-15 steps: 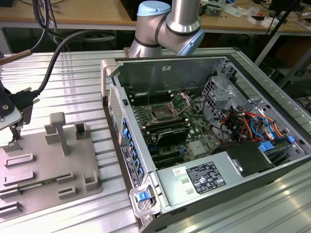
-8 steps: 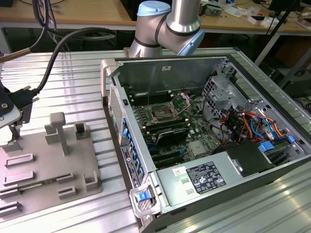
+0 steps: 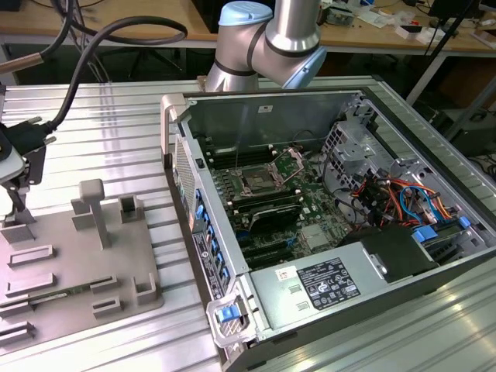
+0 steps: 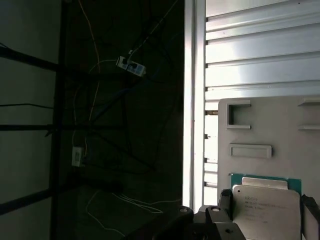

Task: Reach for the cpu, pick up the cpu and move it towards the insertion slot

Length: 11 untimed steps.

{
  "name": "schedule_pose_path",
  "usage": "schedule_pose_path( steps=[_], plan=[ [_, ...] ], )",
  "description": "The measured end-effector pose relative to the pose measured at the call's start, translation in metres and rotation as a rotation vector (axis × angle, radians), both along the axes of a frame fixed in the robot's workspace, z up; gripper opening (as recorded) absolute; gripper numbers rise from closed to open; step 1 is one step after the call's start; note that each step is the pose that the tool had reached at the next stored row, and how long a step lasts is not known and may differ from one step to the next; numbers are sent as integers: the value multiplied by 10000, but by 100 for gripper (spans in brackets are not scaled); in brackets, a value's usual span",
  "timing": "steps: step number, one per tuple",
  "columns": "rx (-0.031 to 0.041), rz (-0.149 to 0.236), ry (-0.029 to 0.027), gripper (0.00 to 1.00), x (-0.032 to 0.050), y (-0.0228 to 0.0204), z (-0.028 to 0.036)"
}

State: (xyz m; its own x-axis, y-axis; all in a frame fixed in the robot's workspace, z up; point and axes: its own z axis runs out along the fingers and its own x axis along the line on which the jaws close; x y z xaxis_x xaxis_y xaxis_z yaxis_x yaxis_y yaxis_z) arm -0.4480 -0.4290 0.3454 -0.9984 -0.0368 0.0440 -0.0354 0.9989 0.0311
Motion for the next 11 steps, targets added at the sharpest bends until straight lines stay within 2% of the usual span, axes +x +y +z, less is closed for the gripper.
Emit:
schedule_pose_path(
  steps=[11],
  plan=[
    [-1, -1, 2, 55, 8, 0, 4]
  ],
)
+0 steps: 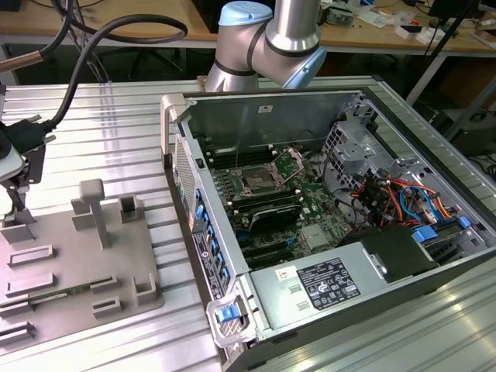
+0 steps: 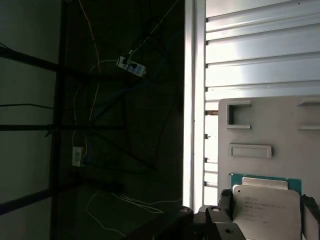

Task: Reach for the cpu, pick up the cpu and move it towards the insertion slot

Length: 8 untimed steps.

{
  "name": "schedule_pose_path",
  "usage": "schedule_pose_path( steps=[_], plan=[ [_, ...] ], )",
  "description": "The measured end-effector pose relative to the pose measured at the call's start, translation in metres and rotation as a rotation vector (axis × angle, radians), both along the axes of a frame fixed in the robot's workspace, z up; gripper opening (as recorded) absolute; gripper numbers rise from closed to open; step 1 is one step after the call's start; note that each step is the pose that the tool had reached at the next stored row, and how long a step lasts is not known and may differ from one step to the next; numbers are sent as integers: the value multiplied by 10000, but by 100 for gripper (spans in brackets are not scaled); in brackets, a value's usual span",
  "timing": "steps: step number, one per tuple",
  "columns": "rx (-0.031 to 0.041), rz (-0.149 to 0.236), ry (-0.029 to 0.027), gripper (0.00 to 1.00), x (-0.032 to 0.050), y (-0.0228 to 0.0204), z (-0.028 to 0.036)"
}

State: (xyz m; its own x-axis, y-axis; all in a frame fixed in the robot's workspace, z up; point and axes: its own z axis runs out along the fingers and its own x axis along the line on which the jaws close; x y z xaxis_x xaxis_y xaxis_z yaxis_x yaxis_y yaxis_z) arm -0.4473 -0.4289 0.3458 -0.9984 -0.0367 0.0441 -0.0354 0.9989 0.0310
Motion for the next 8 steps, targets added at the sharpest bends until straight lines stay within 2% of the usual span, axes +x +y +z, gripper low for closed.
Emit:
schedule_pose_path(
  steps=[5, 8],
  plan=[
    [1, -1, -2, 55, 27, 0, 6],
    [1, 0, -2, 55, 28, -1, 109]
  ],
)
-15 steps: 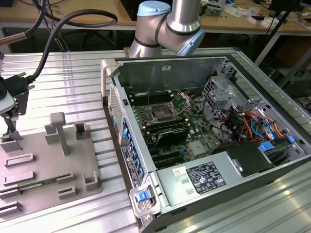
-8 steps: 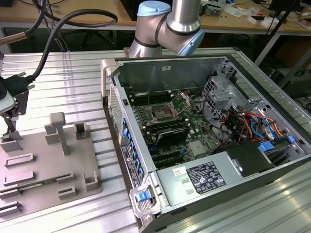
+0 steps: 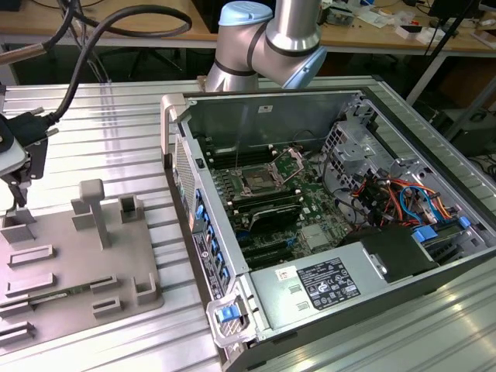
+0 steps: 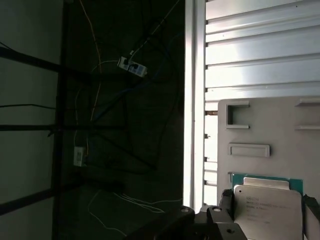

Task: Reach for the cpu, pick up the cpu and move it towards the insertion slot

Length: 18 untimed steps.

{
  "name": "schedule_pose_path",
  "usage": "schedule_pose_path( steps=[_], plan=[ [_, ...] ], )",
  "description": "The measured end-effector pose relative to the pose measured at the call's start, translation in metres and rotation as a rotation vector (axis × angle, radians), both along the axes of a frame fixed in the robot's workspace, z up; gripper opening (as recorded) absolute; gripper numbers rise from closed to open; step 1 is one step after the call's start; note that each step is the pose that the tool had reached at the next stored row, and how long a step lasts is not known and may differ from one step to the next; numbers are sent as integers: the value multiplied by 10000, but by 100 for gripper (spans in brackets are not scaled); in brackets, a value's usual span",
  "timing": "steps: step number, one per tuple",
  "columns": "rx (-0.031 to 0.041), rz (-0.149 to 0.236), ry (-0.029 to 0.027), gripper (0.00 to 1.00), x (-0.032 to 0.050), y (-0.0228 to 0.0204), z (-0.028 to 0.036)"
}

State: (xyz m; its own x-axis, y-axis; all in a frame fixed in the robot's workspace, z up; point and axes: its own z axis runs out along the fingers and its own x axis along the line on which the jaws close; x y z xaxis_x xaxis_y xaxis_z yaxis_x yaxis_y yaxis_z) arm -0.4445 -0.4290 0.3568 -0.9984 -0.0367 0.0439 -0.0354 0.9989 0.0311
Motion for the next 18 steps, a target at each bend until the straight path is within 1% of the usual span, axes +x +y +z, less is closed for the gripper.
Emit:
schedule_pose_path(
  steps=[3, 4, 6, 7, 9, 10, 16, 18],
  plan=[
    [0, 0, -1, 55, 0, 0, 91],
    [0, 0, -1, 55, 0, 0, 148],
    [0, 0, -1, 55, 0, 0, 229],
    [0, 0, -1, 55, 0, 0, 300],
    [0, 0, -1, 55, 0, 0, 373],
    [0, 0, 0, 55, 0, 0, 422],
    [0, 1, 0, 55, 1, 0, 424],
    [-1, 2, 2, 55, 18, -1, 425]
  ],
)
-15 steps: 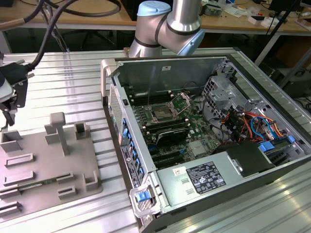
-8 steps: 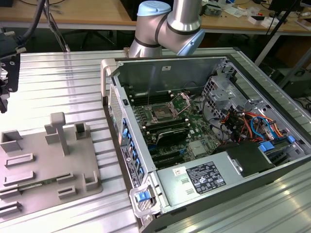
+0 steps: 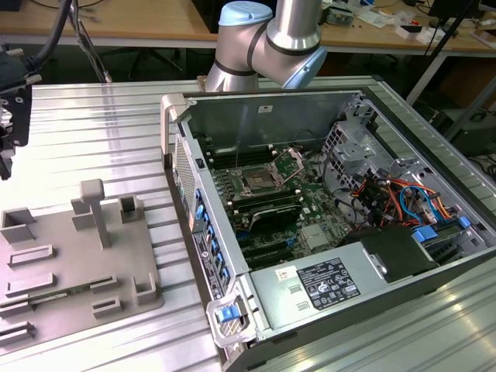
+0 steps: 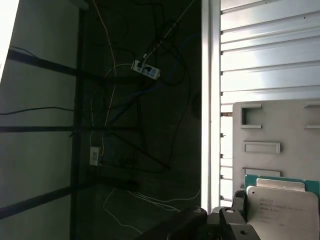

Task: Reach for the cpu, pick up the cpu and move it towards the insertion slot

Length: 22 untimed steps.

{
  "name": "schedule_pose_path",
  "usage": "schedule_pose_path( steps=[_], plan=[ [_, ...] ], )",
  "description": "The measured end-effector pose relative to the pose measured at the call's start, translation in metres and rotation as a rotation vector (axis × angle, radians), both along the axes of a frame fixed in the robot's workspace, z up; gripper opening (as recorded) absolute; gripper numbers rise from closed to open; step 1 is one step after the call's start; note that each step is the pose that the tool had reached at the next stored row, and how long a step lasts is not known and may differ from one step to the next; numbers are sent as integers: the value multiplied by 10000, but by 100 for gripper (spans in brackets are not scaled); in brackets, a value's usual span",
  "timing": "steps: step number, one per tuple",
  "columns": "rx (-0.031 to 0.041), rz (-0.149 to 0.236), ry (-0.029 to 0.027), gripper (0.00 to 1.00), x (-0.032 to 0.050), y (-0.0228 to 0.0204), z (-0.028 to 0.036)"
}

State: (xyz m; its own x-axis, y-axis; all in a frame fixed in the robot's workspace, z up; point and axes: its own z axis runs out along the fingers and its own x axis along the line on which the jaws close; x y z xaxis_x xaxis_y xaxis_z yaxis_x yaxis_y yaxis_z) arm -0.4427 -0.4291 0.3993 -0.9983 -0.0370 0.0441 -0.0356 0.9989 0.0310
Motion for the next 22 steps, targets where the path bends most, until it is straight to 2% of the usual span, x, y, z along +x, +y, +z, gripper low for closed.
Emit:
schedule_pose_path(
  steps=[13, 22],
  plan=[
    [1, -2, -2, 55, 100, 1, -2],
    [1, -2, -1, 55, 114, 1, -1]
  ],
)
